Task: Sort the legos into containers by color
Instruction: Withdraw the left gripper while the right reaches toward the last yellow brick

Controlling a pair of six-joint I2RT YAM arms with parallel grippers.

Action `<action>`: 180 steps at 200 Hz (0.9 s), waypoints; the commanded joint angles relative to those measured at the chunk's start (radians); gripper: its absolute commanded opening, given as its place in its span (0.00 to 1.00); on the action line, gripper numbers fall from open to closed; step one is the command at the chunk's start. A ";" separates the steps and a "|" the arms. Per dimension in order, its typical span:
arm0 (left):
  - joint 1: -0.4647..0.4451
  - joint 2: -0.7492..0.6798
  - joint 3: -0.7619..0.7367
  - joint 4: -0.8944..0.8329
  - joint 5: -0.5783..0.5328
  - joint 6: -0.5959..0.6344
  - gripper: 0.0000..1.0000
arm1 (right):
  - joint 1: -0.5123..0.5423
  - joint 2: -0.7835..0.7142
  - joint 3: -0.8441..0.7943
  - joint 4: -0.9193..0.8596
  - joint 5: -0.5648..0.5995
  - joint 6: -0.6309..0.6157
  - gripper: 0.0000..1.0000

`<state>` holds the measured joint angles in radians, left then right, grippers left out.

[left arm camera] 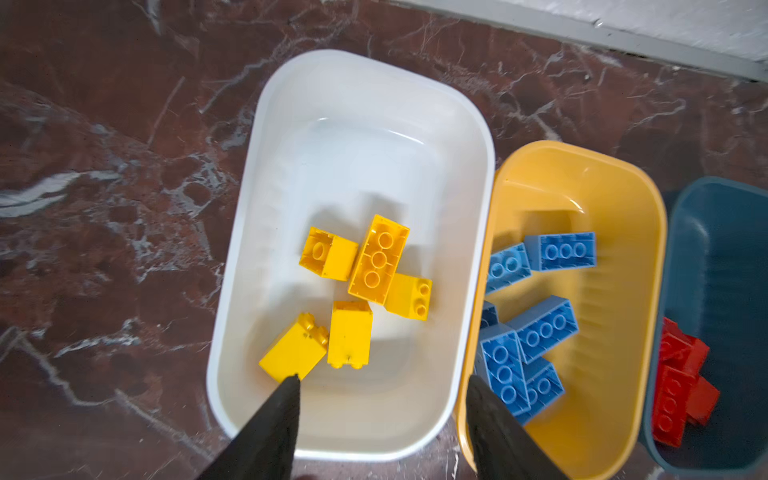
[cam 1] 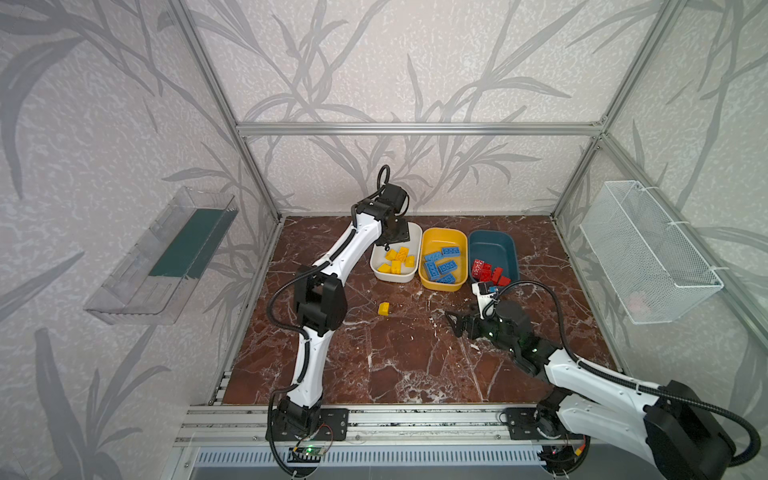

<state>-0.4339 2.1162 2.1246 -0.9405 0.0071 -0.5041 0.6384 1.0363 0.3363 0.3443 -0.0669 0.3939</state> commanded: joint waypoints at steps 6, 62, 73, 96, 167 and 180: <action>-0.011 -0.167 -0.127 0.040 -0.029 0.013 0.74 | 0.061 -0.031 0.057 -0.114 0.067 -0.106 1.00; -0.012 -0.510 -0.420 0.105 -0.043 0.006 0.94 | 0.111 0.038 0.180 -0.211 0.047 -0.211 0.99; -0.012 -0.578 -0.474 0.111 -0.047 0.003 0.95 | 0.122 0.072 0.209 -0.227 0.033 -0.228 0.99; -0.012 -0.721 -0.598 0.136 -0.057 0.018 0.95 | 0.151 0.155 0.264 -0.244 0.019 -0.262 0.99; -0.012 -1.082 -0.925 0.136 -0.139 0.074 0.95 | 0.202 0.449 0.480 -0.293 -0.006 -0.328 0.99; -0.012 -1.136 -0.975 0.128 -0.159 0.078 0.95 | 0.204 0.496 0.518 -0.297 -0.015 -0.334 0.99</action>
<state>-0.4442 1.0622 1.2156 -0.7864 -0.0910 -0.4629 0.8330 1.4681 0.7826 0.0769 -0.0589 0.0952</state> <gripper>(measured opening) 0.948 0.992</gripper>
